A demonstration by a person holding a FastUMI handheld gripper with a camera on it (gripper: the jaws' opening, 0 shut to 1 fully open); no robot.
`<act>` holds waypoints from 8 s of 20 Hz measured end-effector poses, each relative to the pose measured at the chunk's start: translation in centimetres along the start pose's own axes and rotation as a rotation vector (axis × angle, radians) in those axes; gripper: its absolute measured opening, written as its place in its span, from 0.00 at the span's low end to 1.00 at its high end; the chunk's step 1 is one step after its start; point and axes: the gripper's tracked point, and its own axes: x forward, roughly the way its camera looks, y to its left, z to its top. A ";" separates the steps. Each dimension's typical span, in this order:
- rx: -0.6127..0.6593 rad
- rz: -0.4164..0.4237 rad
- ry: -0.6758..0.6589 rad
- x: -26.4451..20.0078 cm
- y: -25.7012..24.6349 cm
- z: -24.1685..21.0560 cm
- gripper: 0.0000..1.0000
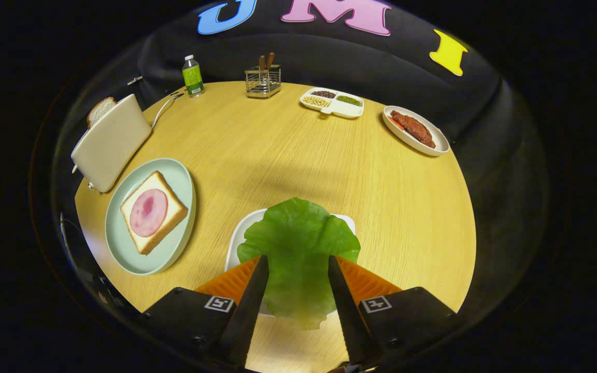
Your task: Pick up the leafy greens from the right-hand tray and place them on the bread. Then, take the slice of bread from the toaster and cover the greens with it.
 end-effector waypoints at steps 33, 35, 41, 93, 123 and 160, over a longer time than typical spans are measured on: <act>-0.162 0.329 -0.134 -8.5 17.8 7.7 0.09; -0.191 0.341 -0.114 -7.8 19.6 7.6 0.09; -0.232 0.311 -0.051 -4.4 21.9 7.1 0.09; 0.039 0.372 -0.180 -5.6 43.4 28.0 0.11; 0.727 0.339 -0.284 -9.2 21.4 15.3 0.11; 0.199 0.057 -0.552 -16.4 12.8 15.8 1.00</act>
